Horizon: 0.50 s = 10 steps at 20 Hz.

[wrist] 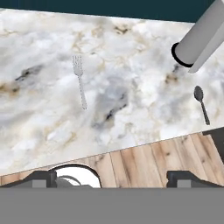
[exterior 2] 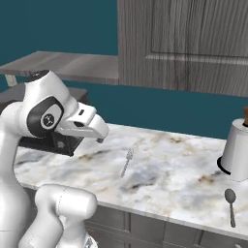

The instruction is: Organize the utensils by type. Pick up the wooden spoons from the counter and place them in the open cabinet. Then pick up the metallic utensils from the counter and place them in the open drawer.

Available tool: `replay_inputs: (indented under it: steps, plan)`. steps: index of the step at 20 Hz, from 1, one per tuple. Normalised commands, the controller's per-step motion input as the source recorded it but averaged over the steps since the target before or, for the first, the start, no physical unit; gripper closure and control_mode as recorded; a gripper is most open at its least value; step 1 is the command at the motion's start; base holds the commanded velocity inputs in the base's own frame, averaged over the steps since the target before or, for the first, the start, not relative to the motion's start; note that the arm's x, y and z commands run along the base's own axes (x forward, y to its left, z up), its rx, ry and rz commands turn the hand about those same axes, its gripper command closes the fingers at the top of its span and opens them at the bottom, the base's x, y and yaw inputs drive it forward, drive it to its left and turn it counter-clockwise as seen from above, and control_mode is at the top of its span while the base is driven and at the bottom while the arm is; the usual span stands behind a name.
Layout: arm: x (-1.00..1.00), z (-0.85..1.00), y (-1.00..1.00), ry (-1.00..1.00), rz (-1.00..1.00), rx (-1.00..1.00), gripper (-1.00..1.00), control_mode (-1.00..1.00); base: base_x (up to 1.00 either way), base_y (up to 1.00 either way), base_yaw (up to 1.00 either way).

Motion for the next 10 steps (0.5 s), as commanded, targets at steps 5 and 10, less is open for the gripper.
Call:
replay_inputs:
  steps: [5,10]
  plan:
    - [0.42,-0.41,-0.32,-0.04,0.05,0.18,-1.0,-1.0,0.0,0.0,0.0]
    - [0.43,-0.63,-0.16,-0.06,0.08,0.01,-1.0,-1.0,0.0,0.0,0.0]
